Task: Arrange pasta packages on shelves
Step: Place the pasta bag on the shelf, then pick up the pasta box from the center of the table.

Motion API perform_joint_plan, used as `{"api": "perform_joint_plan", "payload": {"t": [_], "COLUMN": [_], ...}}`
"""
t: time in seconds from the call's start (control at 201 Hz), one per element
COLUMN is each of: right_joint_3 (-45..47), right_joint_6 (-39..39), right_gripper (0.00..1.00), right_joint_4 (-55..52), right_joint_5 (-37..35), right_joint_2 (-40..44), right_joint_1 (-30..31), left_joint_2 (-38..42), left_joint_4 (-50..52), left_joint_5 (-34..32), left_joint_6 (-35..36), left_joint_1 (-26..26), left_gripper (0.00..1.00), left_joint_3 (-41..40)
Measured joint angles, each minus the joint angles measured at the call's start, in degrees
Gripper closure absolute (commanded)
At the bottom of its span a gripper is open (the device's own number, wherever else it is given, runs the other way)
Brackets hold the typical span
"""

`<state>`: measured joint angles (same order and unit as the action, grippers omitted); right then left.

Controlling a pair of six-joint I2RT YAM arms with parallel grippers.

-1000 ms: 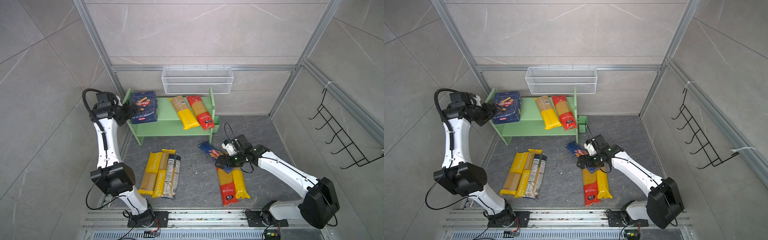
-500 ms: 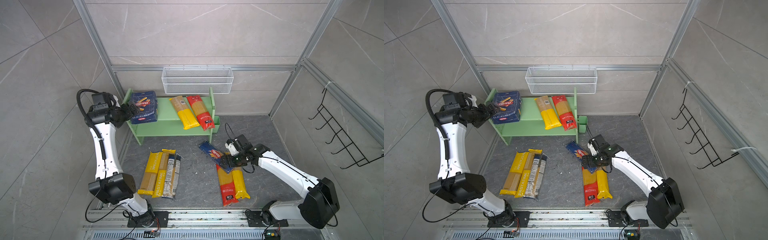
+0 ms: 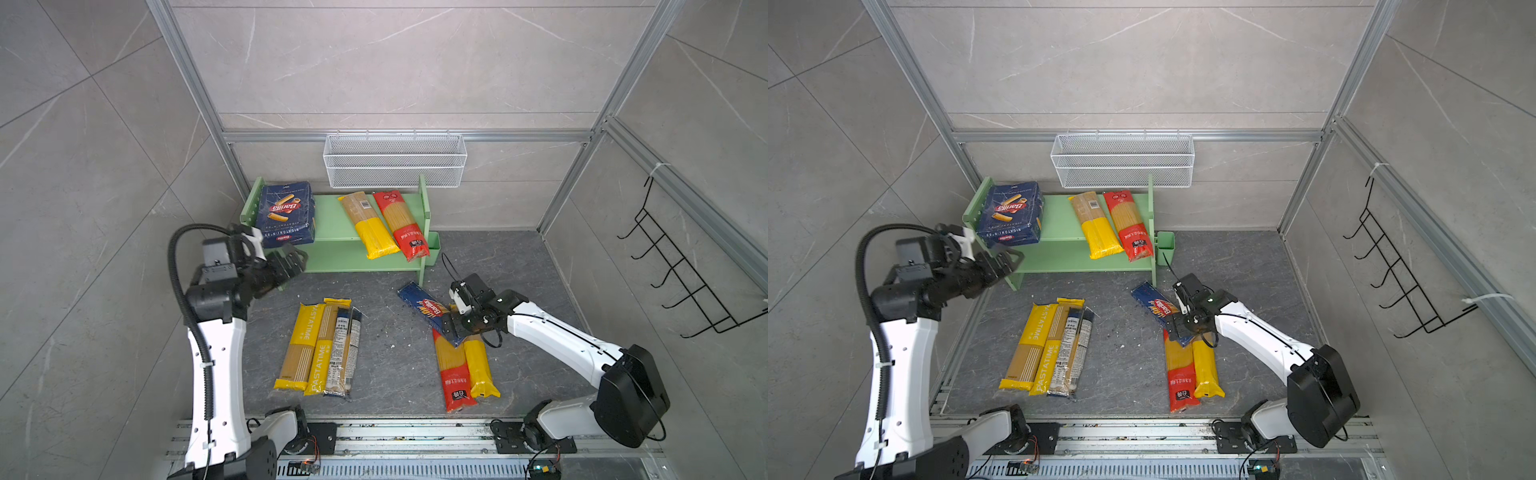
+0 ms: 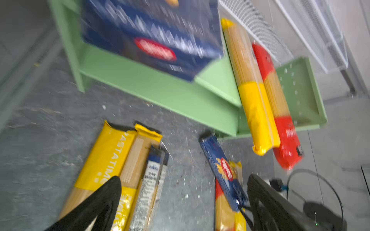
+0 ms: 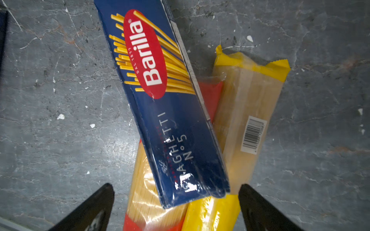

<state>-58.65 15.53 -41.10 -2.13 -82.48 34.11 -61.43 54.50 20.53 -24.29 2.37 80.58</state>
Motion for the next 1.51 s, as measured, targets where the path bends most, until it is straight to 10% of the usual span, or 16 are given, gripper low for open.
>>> {"api": "perform_joint_plan", "payload": {"t": [0.289, 0.572, 1.195, 1.508], "right_joint_3": [0.0, 0.0, -1.3, -1.6], "right_joint_6": [-0.4, -0.4, -3.7, -3.7], "right_gripper": [0.01, 0.01, 0.02, 0.47], "right_joint_4": [1.6, 2.6, 4.2, 5.3], "right_joint_5": [-7.2, -11.4, -12.4, -10.1], "right_joint_2": [-4.6, -5.9, -12.8, -13.8], "right_joint_1": [5.3, 6.1, 6.1, 6.1], "left_joint_2": [14.7, 18.9, 8.7, 8.9], "left_joint_4": [-1.9, -5.0, -15.2, -16.5], "left_joint_5": [-11.2, -17.1, -28.6, -30.9], "left_joint_6": [-6.3, -11.8, -13.2, -13.5], "left_joint_1": [-26.0, -35.7, -51.3, -51.5], "left_gripper": [0.0, 0.0, 0.0, 0.0], "left_joint_3": [-18.2, -31.1, -32.1, -33.2]}}
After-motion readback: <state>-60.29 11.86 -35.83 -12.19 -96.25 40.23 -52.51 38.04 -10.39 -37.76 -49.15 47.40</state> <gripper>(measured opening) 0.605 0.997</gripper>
